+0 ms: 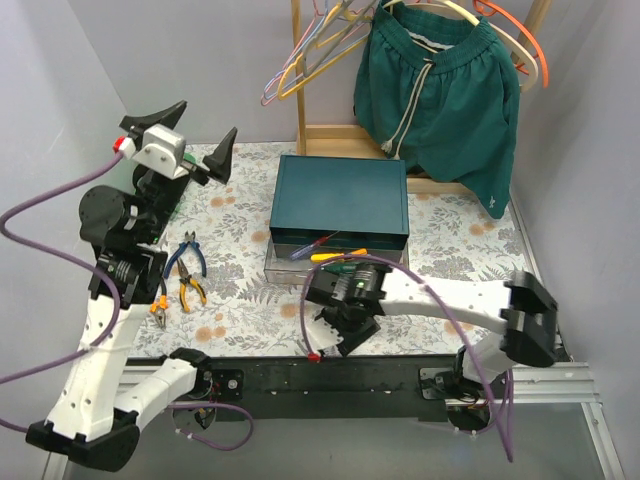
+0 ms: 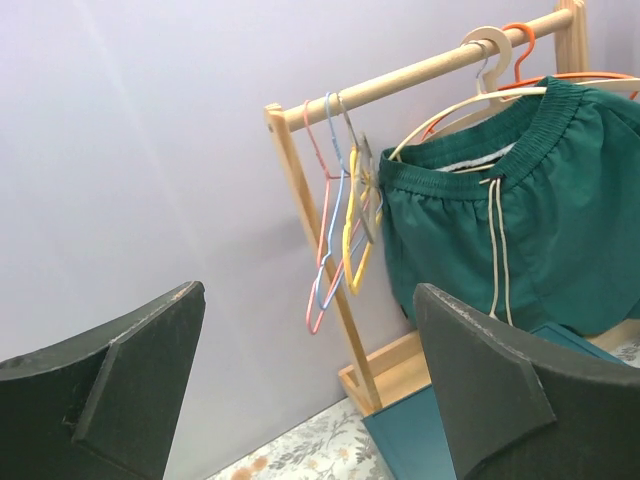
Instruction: Sort the tools into containers
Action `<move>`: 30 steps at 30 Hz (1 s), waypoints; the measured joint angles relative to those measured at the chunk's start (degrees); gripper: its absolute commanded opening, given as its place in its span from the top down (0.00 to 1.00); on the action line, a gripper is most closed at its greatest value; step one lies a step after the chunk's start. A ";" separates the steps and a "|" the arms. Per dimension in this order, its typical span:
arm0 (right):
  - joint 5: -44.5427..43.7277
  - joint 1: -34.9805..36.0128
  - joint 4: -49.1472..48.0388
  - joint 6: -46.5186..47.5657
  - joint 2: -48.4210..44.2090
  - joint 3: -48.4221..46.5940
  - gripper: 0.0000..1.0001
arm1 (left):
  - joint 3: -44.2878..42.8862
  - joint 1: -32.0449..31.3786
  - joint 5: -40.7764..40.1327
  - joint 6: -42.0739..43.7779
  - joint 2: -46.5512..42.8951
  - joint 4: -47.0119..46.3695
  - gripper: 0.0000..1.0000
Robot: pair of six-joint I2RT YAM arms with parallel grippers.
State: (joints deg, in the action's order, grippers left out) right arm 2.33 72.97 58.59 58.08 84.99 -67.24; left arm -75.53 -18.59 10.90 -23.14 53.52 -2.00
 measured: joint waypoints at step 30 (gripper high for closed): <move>-18.34 2.91 -1.31 -5.22 24.09 -4.87 0.53 | 11.69 4.20 1.03 -5.31 -14.21 3.39 0.14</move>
State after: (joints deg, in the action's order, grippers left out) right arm -16.01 75.88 57.28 52.86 109.08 -72.12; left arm -63.83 -14.39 11.92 -28.45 39.31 1.39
